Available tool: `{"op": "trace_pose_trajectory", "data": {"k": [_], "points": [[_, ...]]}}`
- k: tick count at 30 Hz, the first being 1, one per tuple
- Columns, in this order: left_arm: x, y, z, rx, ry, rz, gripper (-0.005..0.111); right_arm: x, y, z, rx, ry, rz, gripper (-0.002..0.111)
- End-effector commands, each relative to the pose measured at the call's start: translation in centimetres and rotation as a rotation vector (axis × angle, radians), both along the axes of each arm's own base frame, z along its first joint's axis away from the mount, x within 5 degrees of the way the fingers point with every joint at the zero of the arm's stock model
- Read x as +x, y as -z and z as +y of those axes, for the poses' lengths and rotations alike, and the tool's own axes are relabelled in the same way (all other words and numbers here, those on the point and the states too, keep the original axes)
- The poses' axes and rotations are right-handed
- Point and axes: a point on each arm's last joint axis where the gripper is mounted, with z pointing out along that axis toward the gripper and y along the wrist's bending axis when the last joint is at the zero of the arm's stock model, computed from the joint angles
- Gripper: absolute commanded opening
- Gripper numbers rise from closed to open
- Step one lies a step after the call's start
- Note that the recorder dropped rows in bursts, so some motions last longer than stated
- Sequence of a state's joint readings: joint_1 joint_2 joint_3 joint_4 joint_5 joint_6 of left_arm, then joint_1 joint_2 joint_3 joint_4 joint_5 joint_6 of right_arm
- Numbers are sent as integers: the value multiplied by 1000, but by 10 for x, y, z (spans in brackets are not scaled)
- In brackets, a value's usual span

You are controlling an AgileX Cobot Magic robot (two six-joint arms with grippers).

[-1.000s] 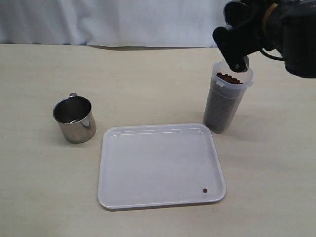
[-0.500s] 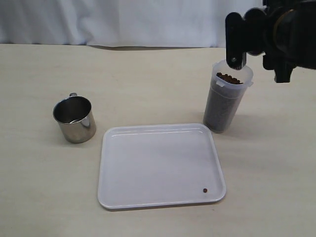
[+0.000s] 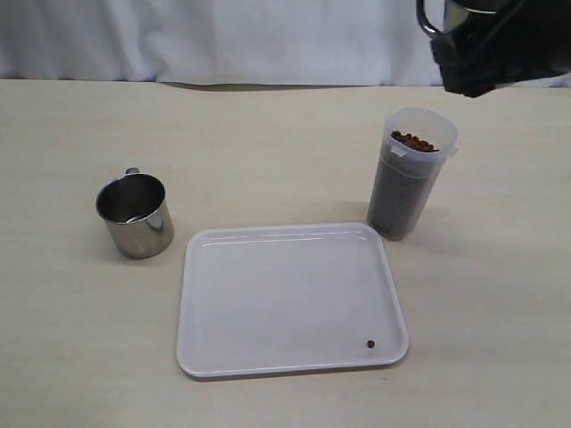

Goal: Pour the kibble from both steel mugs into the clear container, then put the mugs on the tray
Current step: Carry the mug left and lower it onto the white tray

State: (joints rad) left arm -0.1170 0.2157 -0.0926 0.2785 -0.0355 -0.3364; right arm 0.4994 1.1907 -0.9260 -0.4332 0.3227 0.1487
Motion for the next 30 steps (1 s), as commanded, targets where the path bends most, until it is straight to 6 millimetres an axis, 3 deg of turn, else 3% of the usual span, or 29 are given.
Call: {"op": "trace_pose_trajectory", "data": {"k": [1, 6, 10, 30], "points": [[0, -1, 0, -4, -2, -3, 0, -23, 34, 14, 240, -106, -21, 5], [0, -1, 0, -4, -2, -3, 0, -51, 85, 24, 436, -200, -67, 5], [0, -1, 0, -4, -2, -3, 0, -62, 118, 28, 411, -237, 0, 5], [0, -1, 0, -4, -2, -3, 0, -53, 228, 59, 344, -358, 198, 5]]}}
